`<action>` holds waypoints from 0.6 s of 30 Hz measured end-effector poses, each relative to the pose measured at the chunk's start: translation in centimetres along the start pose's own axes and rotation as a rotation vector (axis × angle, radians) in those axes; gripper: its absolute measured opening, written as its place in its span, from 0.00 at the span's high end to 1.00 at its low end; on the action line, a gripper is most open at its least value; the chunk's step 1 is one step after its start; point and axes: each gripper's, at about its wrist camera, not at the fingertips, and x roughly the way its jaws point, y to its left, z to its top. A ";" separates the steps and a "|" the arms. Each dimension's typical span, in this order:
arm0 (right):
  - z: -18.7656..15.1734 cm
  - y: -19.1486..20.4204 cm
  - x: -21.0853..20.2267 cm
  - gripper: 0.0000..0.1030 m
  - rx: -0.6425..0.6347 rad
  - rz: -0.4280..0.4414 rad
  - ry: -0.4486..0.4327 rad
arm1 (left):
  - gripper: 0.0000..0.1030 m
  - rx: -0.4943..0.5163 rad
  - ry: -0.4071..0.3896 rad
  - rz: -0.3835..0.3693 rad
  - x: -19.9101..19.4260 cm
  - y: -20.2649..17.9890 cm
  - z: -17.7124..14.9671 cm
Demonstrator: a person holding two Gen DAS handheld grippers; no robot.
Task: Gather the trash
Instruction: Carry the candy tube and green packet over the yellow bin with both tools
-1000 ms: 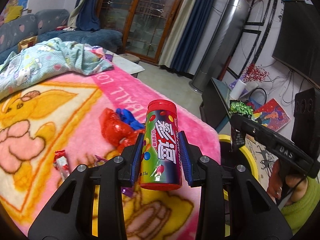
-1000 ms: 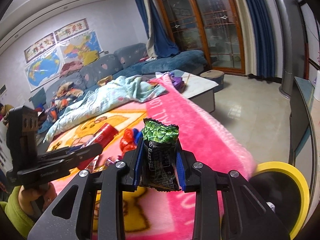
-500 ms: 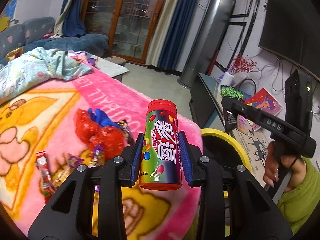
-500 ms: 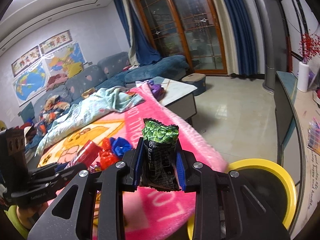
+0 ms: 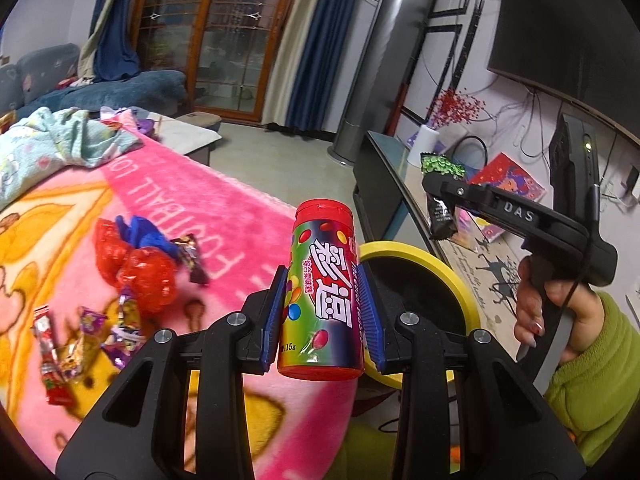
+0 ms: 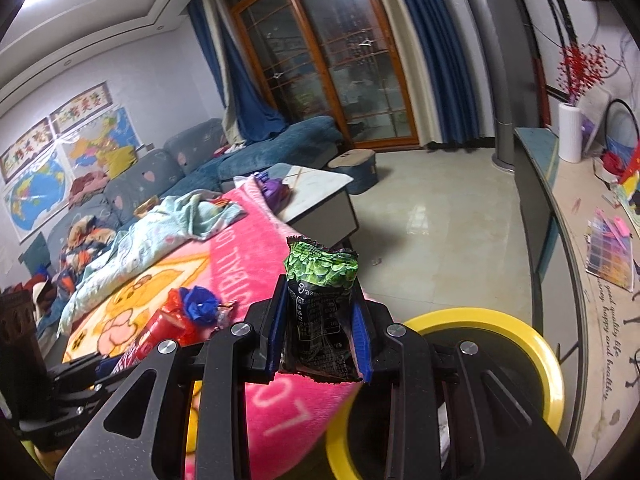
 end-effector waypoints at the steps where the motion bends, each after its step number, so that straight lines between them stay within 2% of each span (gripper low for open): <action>1: 0.0 -0.5 -0.1 0.73 0.009 -0.006 0.001 | 0.73 0.006 0.003 -0.004 0.2 -0.3 -0.1; 18: -1.1 -5.6 -0.3 0.73 0.085 -0.111 0.041 | 0.73 0.076 0.068 -0.105 3.9 -3.9 -1.9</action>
